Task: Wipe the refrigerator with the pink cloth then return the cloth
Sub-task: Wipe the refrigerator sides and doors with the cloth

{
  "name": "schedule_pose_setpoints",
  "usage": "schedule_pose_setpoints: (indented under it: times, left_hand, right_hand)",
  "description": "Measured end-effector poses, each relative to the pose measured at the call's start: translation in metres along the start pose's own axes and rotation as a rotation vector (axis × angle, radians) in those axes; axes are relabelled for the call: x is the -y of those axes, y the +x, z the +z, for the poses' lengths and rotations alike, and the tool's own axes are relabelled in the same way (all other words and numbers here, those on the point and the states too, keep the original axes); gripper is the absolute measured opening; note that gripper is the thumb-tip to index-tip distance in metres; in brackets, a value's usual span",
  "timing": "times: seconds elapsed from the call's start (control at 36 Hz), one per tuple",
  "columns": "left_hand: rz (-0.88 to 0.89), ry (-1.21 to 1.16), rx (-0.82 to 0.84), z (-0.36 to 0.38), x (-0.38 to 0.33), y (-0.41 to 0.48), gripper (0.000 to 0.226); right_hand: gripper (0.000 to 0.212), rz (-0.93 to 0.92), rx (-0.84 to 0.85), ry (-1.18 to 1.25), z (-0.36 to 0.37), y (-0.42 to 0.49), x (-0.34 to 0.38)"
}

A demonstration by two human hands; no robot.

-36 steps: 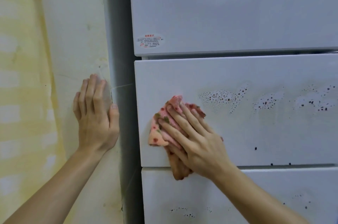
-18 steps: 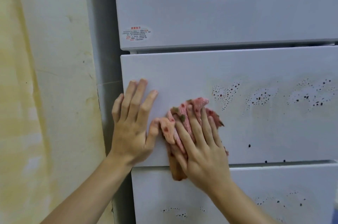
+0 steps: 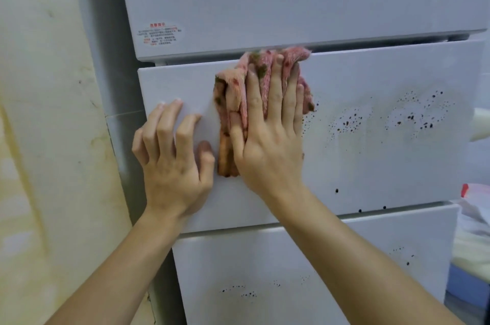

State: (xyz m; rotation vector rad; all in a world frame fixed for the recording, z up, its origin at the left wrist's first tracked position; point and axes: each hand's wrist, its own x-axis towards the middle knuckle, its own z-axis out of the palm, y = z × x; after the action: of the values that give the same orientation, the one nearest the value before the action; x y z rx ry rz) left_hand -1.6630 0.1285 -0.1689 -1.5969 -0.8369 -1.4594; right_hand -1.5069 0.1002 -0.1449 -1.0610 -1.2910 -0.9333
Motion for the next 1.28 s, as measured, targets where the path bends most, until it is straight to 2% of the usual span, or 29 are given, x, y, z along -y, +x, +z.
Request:
schedule_pose_setpoints:
  times: [0.14,0.25,0.39,0.47,0.86,1.14,1.28]
  left_hand:
    - [0.018,0.012,-0.011,0.000,0.003,0.000,0.046]
    - [-0.025,-0.061,-0.052,-0.003,-0.003,0.006,0.040]
    - [-0.074,-0.034,-0.083,0.001,-0.013,0.004,0.038]
    - [-0.042,0.027,-0.085,0.006,-0.012,0.001,0.041]
    - [-0.004,0.019,-0.061,0.007,-0.013,0.003,0.048]
    - [-0.039,0.052,-0.019,0.004,-0.017,0.003,0.048]
    - [-0.094,0.019,0.026,0.001,-0.028,0.001,0.054]
  right_hand:
    - [0.062,-0.149,0.070,-0.013,-0.004,-0.067,-0.013]
    - [0.067,-0.185,0.152,-0.074,-0.012,-0.102,-0.022]
    - [0.060,-0.166,0.189,-0.033,-0.021,-0.100,-0.021]
    - [0.060,-0.160,0.202,-0.003,-0.023,-0.095,-0.021]
    - [0.061,-0.013,0.110,0.080,-0.021,-0.026,-0.016]
    - [0.059,-0.176,0.179,0.016,-0.025,-0.101,-0.041]
    - [0.058,-0.216,0.248,0.026,-0.035,-0.096,-0.045]
